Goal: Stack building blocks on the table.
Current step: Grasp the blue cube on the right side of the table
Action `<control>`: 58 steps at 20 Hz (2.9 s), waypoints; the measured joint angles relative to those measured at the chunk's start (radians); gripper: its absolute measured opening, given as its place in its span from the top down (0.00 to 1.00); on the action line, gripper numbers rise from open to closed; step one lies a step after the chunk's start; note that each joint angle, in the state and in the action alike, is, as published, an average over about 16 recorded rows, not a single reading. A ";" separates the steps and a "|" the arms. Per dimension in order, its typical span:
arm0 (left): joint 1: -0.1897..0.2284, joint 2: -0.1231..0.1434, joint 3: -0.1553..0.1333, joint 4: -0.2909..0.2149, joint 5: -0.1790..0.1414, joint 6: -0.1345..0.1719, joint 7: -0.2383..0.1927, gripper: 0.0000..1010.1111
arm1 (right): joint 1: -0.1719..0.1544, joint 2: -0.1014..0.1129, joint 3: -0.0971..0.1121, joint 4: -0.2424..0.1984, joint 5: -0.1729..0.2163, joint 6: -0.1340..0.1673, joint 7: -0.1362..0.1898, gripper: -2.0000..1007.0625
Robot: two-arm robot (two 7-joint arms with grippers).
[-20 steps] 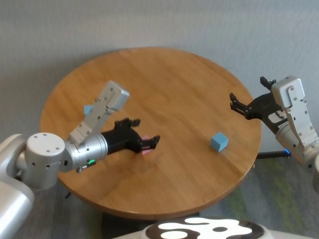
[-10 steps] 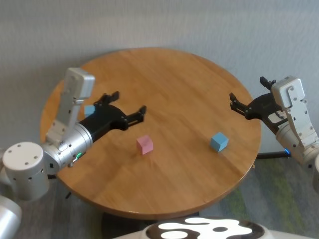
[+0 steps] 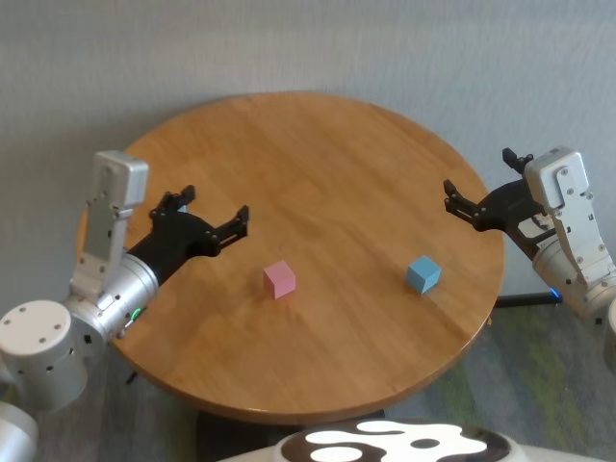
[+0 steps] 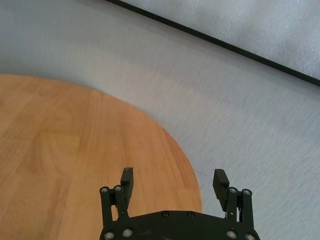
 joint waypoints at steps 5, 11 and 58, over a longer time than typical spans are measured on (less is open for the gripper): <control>0.024 -0.017 -0.034 0.006 0.046 -0.030 0.087 0.01 | 0.000 0.000 0.000 0.000 0.000 0.000 0.000 0.00; 0.045 -0.032 -0.061 0.003 0.087 -0.046 0.169 0.01 | 0.000 0.000 0.000 0.000 0.000 0.000 0.000 0.00; -0.057 -0.018 0.016 0.121 -0.020 -0.114 -0.190 0.01 | -0.064 0.048 0.055 -0.130 0.124 0.210 0.090 0.00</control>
